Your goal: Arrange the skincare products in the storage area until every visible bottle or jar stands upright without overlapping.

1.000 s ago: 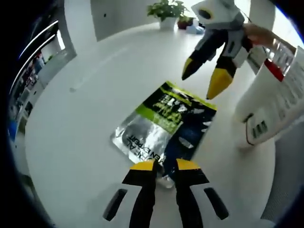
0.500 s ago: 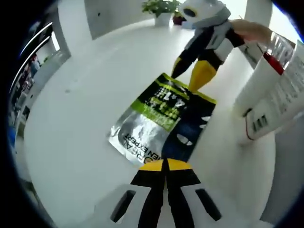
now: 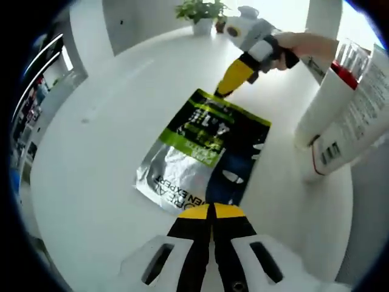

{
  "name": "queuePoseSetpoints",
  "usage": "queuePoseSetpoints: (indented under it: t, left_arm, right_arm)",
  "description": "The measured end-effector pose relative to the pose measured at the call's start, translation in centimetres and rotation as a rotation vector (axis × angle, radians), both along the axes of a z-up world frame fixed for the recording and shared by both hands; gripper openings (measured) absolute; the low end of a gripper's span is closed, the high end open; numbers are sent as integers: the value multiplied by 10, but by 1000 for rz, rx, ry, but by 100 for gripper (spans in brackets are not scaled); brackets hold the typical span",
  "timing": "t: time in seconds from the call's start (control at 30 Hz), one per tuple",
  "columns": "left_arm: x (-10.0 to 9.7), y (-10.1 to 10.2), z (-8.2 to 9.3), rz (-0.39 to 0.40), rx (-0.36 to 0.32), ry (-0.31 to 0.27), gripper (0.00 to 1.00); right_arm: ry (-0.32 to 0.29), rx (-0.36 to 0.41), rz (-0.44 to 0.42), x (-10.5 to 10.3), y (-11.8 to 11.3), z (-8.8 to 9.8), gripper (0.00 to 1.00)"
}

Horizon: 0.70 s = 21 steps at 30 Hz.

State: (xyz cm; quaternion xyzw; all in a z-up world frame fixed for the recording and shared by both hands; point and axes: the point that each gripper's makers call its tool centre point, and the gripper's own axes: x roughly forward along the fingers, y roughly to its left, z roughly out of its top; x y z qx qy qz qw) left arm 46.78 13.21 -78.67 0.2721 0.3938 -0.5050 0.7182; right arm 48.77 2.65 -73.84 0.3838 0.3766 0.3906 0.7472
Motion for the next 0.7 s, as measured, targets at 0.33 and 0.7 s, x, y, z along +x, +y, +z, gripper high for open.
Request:
queuePoseSetpoints:
  t: [0.33,0.7]
  left_arm:
    - [-1,-1,2,-14,6,-15,0]
    - [0,-1,4,107,-88,20,0]
  right_arm:
    - [-9,-63,106,-11,33,-1,5]
    - [4,-101,81,-19,32,-4,2]
